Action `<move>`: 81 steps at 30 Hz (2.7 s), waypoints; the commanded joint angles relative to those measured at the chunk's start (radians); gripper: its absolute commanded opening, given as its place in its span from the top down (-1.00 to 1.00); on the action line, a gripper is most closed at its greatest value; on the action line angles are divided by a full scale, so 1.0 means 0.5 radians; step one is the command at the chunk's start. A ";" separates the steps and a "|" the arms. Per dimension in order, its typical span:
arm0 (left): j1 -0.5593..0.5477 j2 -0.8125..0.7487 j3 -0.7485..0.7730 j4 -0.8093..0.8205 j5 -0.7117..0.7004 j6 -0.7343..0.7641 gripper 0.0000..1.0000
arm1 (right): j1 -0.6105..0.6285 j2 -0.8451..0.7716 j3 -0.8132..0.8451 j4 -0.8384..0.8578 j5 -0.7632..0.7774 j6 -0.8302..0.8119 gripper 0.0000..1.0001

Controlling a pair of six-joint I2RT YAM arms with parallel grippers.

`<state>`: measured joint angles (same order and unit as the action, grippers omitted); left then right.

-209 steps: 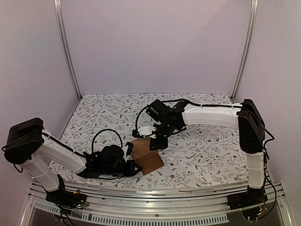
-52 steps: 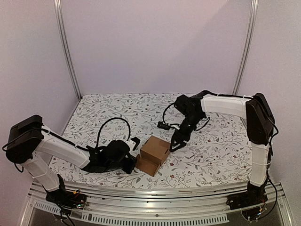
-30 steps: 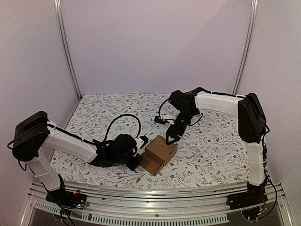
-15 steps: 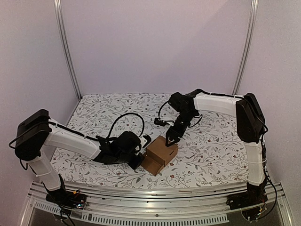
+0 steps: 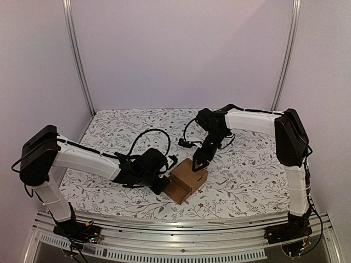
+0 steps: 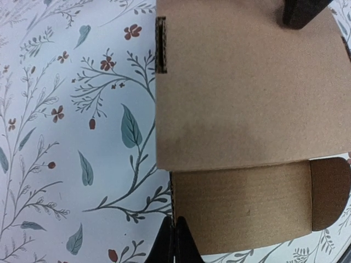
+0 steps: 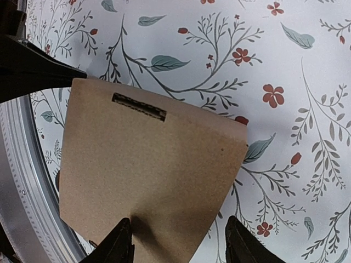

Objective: Fold the paper box

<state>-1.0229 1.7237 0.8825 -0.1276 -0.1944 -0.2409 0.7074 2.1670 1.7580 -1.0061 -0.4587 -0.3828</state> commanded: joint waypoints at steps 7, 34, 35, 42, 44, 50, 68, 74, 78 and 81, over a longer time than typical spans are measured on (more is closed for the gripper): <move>0.058 0.038 0.127 -0.175 0.061 -0.032 1.00 | 0.043 0.062 -0.058 -0.031 -0.026 -0.047 -0.10; 0.080 0.157 0.459 -0.557 0.128 -0.034 1.00 | 0.128 0.091 -0.085 -0.025 -0.046 -0.072 -0.07; 0.085 0.161 0.458 -0.556 0.129 -0.034 1.00 | 0.126 0.094 -0.083 -0.024 -0.047 -0.072 -0.07; 0.099 0.133 0.371 -0.486 0.133 -0.038 1.00 | 0.109 0.082 -0.080 -0.049 -0.074 -0.081 -0.08; 0.108 0.140 0.377 -0.476 0.142 -0.034 1.00 | 0.108 0.055 -0.098 -0.053 -0.113 -0.110 -0.14; 0.125 0.179 0.410 -0.469 0.189 -0.017 1.00 | 0.059 -0.079 -0.093 -0.046 0.027 -0.192 -0.54; 0.128 0.199 0.430 -0.480 0.230 0.003 1.00 | -0.090 -0.739 -0.341 0.266 0.476 -0.439 -0.98; 0.127 0.229 0.438 -0.490 0.222 0.012 1.00 | -0.172 -0.905 -0.374 0.289 0.012 -0.268 -0.97; 0.128 0.223 0.429 -0.490 0.222 0.012 1.00 | -0.016 -0.961 -0.612 0.192 0.054 -0.786 -0.76; 0.130 0.223 0.428 -0.490 0.222 0.015 1.00 | 0.243 -1.039 -0.966 0.479 0.494 -1.054 -0.70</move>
<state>-0.9703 1.8145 1.0859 -0.3584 -0.0895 -0.2462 0.6823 1.6802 1.4525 -0.8371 -0.3710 -0.6899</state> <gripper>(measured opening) 0.007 0.860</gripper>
